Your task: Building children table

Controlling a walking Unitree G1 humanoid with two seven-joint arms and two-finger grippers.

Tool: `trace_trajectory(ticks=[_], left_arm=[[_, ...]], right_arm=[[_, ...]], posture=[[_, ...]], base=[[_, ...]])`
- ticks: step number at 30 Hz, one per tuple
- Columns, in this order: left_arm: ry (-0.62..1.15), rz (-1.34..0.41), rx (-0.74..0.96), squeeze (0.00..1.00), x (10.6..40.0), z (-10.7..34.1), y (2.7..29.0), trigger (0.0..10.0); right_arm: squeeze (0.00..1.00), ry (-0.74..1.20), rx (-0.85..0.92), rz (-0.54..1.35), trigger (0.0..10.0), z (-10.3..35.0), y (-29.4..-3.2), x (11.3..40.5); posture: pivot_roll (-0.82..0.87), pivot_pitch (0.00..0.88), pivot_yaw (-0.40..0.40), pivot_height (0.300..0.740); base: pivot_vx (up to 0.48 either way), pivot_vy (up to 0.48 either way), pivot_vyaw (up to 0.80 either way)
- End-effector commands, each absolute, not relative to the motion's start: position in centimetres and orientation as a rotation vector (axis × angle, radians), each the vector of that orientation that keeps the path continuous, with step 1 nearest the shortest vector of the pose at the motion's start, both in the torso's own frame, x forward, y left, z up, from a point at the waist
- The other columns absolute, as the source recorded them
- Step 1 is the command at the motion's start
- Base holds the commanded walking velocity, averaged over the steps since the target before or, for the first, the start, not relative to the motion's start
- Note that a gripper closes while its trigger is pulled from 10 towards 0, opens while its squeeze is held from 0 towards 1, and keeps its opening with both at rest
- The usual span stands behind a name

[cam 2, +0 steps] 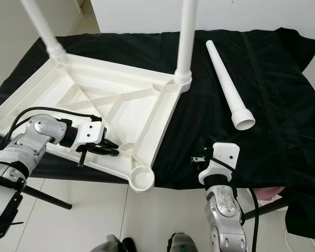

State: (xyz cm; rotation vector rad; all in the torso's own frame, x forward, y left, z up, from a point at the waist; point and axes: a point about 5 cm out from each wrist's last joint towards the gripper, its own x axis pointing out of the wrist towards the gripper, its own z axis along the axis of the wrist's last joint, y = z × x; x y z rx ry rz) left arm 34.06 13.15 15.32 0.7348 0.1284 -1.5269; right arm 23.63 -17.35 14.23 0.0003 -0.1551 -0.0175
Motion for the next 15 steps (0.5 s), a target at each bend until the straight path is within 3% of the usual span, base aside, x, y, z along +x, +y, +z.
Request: trace_trajectory(ticks=[1, 15], left_arm=[[0.17, -1.504, 0.622, 0.0, 33.5, 13.5, 13.1, 0.0], [0.017, -1.544, 0.496, 0.0, 32.8, 14.8, 9.8, 0.0]], right_arm=[[0.0, -0.16, 0.008, -0.018, 10.0, 14.4, -17.1, 23.7], [0.0, -0.217, 0.041, -0.063, 10.0, 15.5, -17.0, 24.5]], posture=[[-0.18, 0.149, 0.134, 0.74], [-0.17, 0.143, 0.133, 0.74]], base=[[0.0, 0.0, 0.0], [0.0, 0.0, 0.0]])
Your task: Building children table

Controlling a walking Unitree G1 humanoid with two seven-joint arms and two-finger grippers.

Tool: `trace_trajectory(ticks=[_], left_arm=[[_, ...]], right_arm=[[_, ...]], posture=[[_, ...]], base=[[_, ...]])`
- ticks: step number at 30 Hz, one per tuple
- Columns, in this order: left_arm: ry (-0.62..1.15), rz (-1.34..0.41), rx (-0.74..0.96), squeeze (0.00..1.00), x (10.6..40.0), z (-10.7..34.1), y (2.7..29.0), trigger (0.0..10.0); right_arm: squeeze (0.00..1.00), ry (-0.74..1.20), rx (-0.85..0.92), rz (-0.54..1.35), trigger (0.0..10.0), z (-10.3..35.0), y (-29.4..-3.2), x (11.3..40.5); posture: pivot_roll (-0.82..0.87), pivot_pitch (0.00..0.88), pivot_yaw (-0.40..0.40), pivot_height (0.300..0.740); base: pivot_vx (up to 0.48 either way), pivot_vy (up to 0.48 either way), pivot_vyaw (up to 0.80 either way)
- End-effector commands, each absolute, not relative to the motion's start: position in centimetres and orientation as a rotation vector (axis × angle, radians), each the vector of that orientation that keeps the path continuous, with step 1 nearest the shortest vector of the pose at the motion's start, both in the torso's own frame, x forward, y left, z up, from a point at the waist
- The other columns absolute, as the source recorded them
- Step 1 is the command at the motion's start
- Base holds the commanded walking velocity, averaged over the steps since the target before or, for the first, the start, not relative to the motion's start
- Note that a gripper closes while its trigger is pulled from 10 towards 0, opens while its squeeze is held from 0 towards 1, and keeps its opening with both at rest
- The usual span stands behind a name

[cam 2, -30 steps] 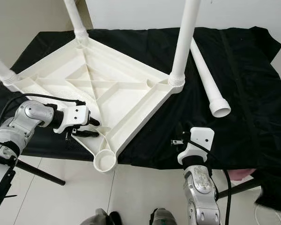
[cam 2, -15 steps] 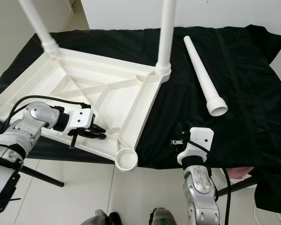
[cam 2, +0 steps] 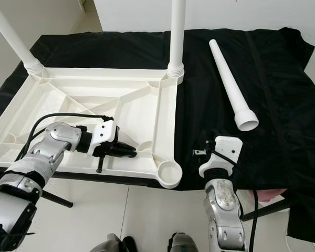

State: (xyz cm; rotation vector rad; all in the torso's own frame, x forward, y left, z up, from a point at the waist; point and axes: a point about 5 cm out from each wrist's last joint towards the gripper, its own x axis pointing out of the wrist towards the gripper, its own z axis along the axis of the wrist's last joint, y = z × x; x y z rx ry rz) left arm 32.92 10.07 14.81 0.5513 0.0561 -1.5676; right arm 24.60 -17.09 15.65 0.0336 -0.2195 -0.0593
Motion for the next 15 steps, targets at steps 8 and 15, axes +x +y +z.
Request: trace_trajectory(ticks=[8, 15], left_arm=[[-0.054, -1.553, 0.444, 0.0, 32.1, 16.2, 8.9, 0.0], [-0.1, -1.518, 0.422, 0.0, 32.0, 17.1, 8.2, 9.1]], right_arm=[[0.0, -0.268, 0.04, -0.103, 10.0, 16.5, -17.4, 25.5], [0.0, -0.285, 0.058, -0.111, 10.0, 16.9, -17.1, 26.4]], posture=[[-0.18, 0.141, 0.137, 0.74], [-0.16, 0.126, 0.139, 0.74]], base=[[0.0, 0.0, 0.0], [0.0, 0.0, 0.0]])
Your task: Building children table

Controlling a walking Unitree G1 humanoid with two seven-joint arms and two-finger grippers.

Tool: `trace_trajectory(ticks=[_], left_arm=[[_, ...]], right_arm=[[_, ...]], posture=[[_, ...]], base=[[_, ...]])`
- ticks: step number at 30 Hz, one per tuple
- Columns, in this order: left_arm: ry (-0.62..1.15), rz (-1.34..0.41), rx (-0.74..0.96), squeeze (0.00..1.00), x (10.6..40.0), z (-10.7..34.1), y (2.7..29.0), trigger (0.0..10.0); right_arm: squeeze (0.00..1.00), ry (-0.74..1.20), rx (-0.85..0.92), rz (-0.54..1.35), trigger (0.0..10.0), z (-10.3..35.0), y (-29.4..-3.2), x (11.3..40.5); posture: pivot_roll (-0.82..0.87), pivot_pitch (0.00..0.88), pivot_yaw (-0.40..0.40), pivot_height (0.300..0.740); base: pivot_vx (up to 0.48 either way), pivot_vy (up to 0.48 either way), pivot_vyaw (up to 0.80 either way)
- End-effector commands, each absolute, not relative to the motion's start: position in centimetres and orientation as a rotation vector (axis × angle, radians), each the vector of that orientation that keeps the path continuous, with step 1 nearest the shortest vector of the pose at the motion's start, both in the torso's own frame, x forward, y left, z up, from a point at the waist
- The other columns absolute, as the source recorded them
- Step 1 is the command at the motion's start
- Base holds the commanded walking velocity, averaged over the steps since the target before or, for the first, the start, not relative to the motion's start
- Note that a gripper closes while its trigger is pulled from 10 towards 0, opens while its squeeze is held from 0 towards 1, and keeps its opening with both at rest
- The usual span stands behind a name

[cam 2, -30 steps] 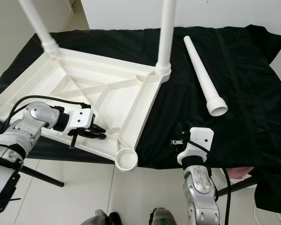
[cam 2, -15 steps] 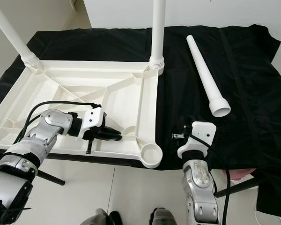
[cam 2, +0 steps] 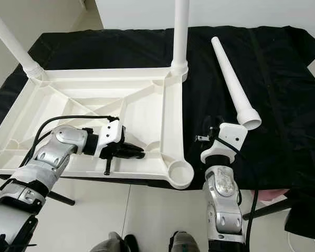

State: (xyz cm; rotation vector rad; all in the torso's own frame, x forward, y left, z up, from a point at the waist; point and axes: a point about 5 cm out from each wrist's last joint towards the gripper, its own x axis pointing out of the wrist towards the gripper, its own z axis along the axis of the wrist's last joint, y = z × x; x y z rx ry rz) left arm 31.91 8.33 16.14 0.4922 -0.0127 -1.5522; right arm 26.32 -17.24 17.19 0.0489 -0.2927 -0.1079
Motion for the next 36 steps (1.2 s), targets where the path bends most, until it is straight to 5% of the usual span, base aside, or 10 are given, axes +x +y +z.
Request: trace_trajectory(ticks=[1, 2, 3, 4, 5, 16, 17, 36], left_arm=[[-0.1, -1.514, 0.413, 0.0, 31.8, 17.1, 8.2, 9.1], [-0.1, -1.514, 0.413, 0.0, 31.8, 17.1, 8.2, 9.1], [-0.094, -1.51, 0.4, 0.21, 31.7, 17.1, 8.2, 10.0], [-0.094, -1.51, 0.4, 0.21, 31.7, 17.1, 8.2, 10.0], [-0.09, -1.508, 0.392, 1.0, 31.5, 17.3, 8.2, 10.0], [-0.111, -1.46, 0.406, 1.0, 30.8, 18.3, 8.3, 10.0], [-0.122, -1.431, 0.394, 0.0, 31.0, 18.6, 8.3, 10.0], [-0.273, -0.934, 0.066, 0.0, 33.0, 24.4, 8.2, 10.0]], right_arm=[[0.0, -0.288, 0.061, -0.11, 10.0, 17.0, -17.0, 26.6], [0.0, -0.288, 0.061, -0.11, 10.0, 17.0, -17.0, 26.6], [0.0, -0.29, 0.065, -0.111, 10.0, 17.1, -16.9, 26.8], [0.0, -0.29, 0.065, -0.111, 10.0, 17.1, -16.9, 26.8], [0.0, -0.296, 0.058, -0.113, 10.0, 17.3, -16.9, 27.1], [0.0, -0.316, 0.055, -0.114, 10.0, 18.1, -16.9, 28.7], [0.0, -0.311, 0.05, -0.121, 10.0, 18.2, -17.0, 29.0], [0.0, -0.258, -0.028, -0.242, 10.0, 19.6, -20.5, 31.9]], posture=[[-0.16, 0.126, 0.139, 0.74], [-0.16, 0.126, 0.139, 0.74], [-0.16, 0.121, 0.139, 0.74], [-0.16, 0.121, 0.139, 0.74], [-0.16, 0.121, 0.139, 0.74], [-0.14, 0.108, 0.127, 0.74], [-0.14, 0.108, 0.127, 0.74], [-0.12, 0.115, 0.115, 0.74]], base=[[0.0, 0.0, 0.0], [0.0, 0.0, 0.0], [0.0, 0.0, 0.0], [0.0, 0.0, 0.0], [0.0, 0.0, 0.0], [0.0, 0.0, 0.0], [0.0, 0.0, 0.0], [0.0, 0.0, 0.0]])
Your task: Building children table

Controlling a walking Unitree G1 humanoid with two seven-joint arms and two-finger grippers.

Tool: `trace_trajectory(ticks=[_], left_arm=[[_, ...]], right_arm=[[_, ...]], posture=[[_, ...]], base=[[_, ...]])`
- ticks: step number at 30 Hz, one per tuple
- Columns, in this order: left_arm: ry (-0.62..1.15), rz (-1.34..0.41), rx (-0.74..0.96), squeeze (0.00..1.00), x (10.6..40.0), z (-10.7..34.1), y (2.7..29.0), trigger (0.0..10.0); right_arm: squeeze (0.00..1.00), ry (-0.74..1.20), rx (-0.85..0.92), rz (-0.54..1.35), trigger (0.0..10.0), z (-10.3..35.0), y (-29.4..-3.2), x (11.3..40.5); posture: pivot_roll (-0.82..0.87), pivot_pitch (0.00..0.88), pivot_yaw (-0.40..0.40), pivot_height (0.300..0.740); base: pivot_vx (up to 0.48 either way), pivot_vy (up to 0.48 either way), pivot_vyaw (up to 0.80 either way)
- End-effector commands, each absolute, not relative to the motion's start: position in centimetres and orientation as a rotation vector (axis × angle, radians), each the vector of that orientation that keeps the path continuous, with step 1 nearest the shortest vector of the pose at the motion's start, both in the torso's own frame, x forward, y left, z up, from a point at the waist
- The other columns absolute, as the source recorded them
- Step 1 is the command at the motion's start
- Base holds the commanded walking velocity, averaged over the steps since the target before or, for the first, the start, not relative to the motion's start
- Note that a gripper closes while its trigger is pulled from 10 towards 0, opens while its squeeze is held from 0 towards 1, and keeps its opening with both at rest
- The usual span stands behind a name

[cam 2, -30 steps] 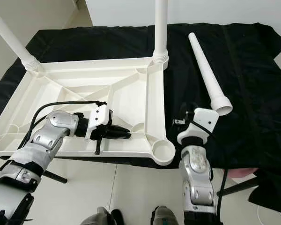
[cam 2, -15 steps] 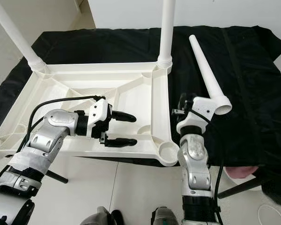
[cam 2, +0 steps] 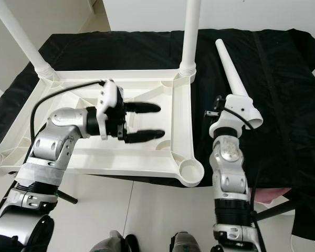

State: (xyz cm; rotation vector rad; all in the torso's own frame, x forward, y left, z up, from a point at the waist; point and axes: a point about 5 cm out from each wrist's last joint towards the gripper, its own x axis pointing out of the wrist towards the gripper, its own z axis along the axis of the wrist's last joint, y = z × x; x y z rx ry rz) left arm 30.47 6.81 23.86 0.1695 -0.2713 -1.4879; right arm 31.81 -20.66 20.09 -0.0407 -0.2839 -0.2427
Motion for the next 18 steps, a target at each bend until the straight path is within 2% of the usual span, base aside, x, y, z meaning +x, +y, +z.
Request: trace_trajectory(ticks=[1, 3, 4, 6, 7, 13, 18], left_arm=[[-0.273, -0.934, 0.066, 0.0, 33.0, 24.4, 8.2, 10.0], [-0.283, -0.892, 0.035, 0.0, 33.0, 24.7, 8.3, 10.0], [-0.294, -0.86, 0.03, 0.0, 32.9, 24.8, 8.3, 10.0], [-0.294, -0.86, 0.03, 0.0, 32.9, 24.8, 8.3, 10.0], [-0.29, -0.835, -0.016, 0.0, 32.1, 24.8, 7.4, 10.0], [-0.252, -0.827, -0.05, 0.0, 31.3, 24.3, 6.6, 10.0], [-0.202, -0.818, -0.068, 0.0, 30.2, 23.3, 5.4, 10.0]], right_arm=[[0.0, -0.258, -0.028, -0.242, 10.0, 19.6, -20.5, 31.9], [0.0, -0.263, -0.023, -0.271, 10.0, 20.1, -21.1, 32.2], [0.77, -0.265, -0.014, -0.299, 10.0, 20.5, -21.7, 32.5], [0.77, -0.265, -0.014, -0.299, 10.0, 20.5, -21.7, 32.5], [1.0, -0.259, -0.005, -0.338, 10.0, 21.0, -22.8, 33.0], [1.0, -0.251, -0.002, -0.355, 10.0, 21.2, -23.7, 33.2], [1.0, -0.243, 0.004, -0.382, 10.0, 21.7, -25.4, 33.2]], posture=[[-0.12, 0.115, 0.115, 0.74], [-0.12, 0.117, 0.103, 0.74], [-0.12, 0.117, 0.099, 0.74], [-0.12, 0.117, 0.099, 0.74], [-0.12, 0.119, 0.086, 0.74], [-0.12, 0.119, 0.086, 0.74], [-0.12, 0.127, 0.085, 0.74]], base=[[0.0, 0.0, 0.0], [0.0, 0.0, 0.0], [0.0, 0.0, 0.0], [0.0, 0.0, 0.0], [0.0, 0.0, 0.0], [0.0, 0.0, 0.0], [0.0, 0.0, 0.0]])
